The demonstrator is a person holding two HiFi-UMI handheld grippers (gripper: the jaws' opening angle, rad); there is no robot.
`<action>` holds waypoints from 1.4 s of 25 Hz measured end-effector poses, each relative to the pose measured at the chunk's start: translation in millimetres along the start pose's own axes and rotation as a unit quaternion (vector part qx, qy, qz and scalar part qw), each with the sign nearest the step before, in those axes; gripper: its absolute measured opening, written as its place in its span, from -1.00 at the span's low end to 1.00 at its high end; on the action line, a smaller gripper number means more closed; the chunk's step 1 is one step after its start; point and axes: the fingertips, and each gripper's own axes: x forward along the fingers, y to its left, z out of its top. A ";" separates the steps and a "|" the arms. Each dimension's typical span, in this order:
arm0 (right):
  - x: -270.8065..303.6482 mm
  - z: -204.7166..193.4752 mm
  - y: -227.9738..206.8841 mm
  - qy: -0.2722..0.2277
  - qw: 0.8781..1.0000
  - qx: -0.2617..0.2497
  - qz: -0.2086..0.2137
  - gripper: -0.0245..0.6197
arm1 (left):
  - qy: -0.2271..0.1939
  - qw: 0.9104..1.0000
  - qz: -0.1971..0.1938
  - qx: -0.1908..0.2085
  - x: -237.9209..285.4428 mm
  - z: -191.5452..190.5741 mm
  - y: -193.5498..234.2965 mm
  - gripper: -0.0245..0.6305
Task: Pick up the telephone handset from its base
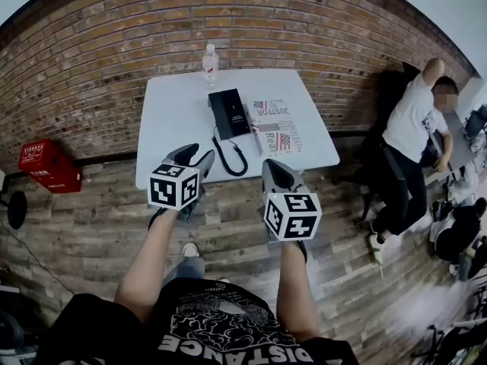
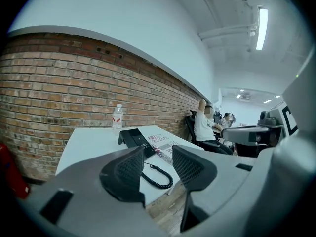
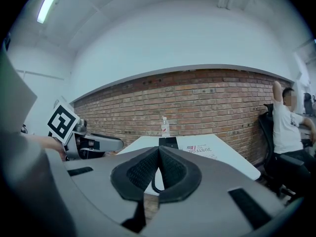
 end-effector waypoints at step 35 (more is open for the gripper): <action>223.7 19.5 -38.2 0.067 0.997 -0.005 -0.035 -0.92 | 0.073 0.943 -0.186 -0.267 208.9 -25.8 149.2 -0.36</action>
